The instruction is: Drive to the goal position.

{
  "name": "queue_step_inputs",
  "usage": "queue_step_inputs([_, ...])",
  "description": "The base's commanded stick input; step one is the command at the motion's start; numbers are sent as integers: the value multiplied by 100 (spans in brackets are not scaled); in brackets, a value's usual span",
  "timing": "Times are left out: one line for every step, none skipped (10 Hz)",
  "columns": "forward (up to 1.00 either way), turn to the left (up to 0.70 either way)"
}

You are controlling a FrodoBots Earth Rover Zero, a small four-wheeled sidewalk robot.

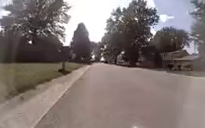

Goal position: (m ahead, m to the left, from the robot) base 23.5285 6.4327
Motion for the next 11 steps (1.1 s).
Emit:
queue_step_inputs([100, 0])
queue_step_inputs([100, 0])
queue_step_inputs([100, 0])
queue_step_inputs([100, 0])
queue_step_inputs([100, 0])
queue_step_inputs([100, 0])
queue_step_inputs([100, 0])
queue_step_inputs([100, 0])
queue_step_inputs([100, 0])
queue_step_inputs([100, 0])
queue_step_inputs([100, 0])
